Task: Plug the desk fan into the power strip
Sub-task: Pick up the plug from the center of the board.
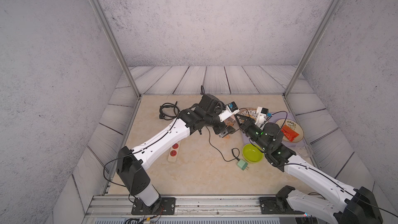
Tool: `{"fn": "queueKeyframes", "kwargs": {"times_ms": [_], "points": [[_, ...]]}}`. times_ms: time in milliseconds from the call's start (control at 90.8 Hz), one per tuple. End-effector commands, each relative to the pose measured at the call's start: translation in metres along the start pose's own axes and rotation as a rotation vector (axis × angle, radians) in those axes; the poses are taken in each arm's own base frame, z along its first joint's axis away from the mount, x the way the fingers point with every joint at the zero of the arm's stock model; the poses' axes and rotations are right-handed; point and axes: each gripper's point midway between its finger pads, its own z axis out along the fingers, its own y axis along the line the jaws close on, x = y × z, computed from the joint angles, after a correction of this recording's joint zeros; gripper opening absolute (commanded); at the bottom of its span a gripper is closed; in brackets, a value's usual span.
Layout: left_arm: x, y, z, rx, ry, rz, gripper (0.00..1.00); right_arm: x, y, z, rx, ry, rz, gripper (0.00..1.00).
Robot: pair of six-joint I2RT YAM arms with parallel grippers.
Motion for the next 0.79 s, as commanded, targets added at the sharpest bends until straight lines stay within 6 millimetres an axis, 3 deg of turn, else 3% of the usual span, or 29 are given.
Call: {"fn": "queueKeyframes", "kwargs": {"times_ms": [0, 231, 418, 683, 782], "points": [[-0.014, 0.012, -0.001, -0.046, -0.039, 0.005, 0.84, -0.006, 0.029, -0.006, -0.084, -0.006, -0.012, 0.02], [-0.023, 0.014, 0.008, -0.030, -0.068, -0.028, 0.75, -0.001, 0.031, -0.006, -0.099, 0.016, -0.007, 0.01], [-0.021, 0.013, 0.010, -0.026, -0.064, -0.031, 0.59, 0.002, 0.030, -0.008, -0.096, 0.021, -0.015, 0.01], [-0.016, 0.014, 0.006, -0.043, -0.052, -0.032, 0.18, 0.001, 0.032, -0.014, -0.094, 0.019, -0.045, 0.02], [-0.015, 0.016, -0.003, -0.057, -0.045, -0.031, 0.06, 0.002, 0.034, -0.018, -0.093, 0.031, -0.062, 0.13]]}}
